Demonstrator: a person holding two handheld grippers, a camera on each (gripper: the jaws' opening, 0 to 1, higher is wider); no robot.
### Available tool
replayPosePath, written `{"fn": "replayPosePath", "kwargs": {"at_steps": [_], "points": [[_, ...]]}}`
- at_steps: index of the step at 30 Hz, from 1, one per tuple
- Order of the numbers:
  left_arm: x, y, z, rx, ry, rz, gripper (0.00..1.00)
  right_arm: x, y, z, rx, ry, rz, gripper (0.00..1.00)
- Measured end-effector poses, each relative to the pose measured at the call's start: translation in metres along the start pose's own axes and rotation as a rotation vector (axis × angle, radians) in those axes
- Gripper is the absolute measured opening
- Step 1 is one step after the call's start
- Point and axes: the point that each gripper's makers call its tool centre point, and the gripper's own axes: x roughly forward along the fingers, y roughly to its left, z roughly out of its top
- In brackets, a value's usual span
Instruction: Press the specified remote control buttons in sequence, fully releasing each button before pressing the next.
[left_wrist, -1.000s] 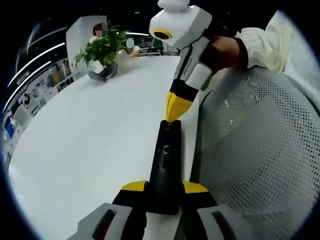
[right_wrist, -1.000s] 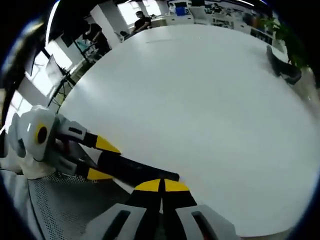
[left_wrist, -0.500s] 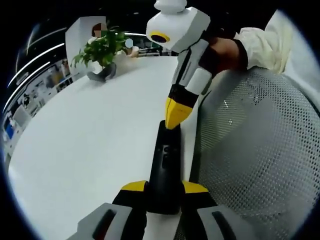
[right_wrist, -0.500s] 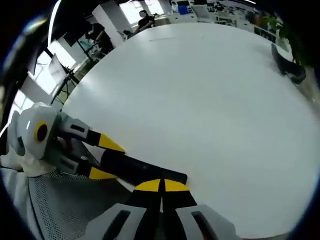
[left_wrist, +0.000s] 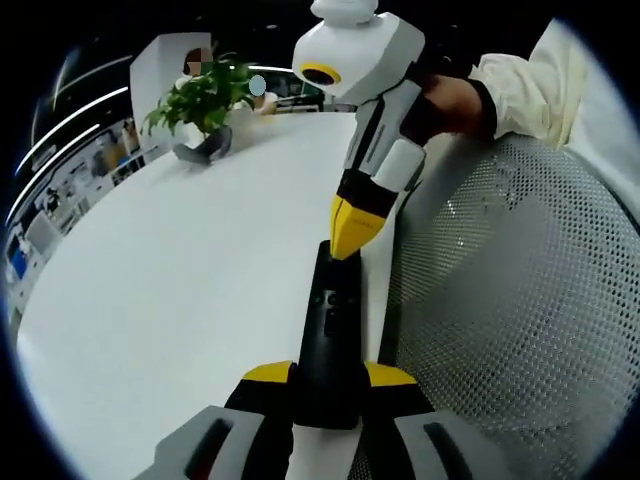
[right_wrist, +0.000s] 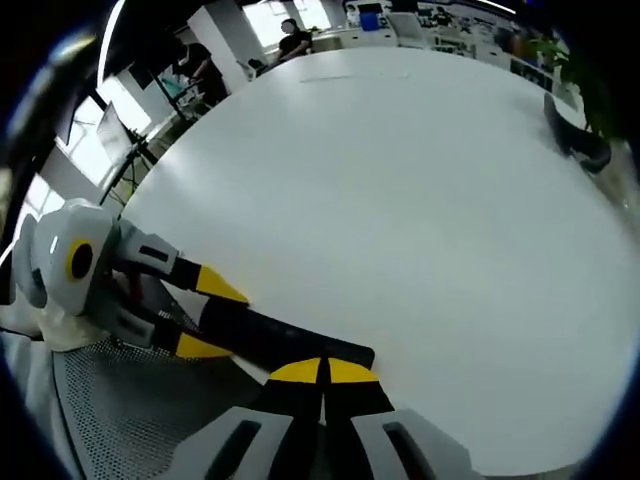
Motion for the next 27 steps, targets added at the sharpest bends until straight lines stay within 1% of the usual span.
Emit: {"fn": "replayPosePath", "kwargs": {"at_steps": [1, 4, 10, 22, 27], "points": [[0.0, -0.0002, 0.0001, 0.002, 0.001, -0.001, 0.25, -0.0001, -0.0004, 0.0003, 0.028, -0.005, 0.012, 0.0], [-0.0001, -0.0005, 0.0002, 0.006, 0.005, -0.002, 0.24, -0.0006, -0.0006, 0.0002, 0.038, -0.006, 0.015, 0.0], [-0.0001, -0.0007, 0.0001, 0.008, 0.009, -0.003, 0.24, -0.0006, 0.0014, -0.0005, -0.003, 0.006, -0.009, 0.0], [-0.0005, -0.0009, 0.0004, 0.016, 0.007, -0.002, 0.24, -0.0011, -0.0006, -0.0012, 0.037, 0.016, 0.002, 0.0], [-0.0004, -0.0011, 0.0006, 0.02, 0.007, -0.006, 0.24, -0.0006, -0.0006, -0.001, 0.04, 0.017, 0.003, 0.0]]}}
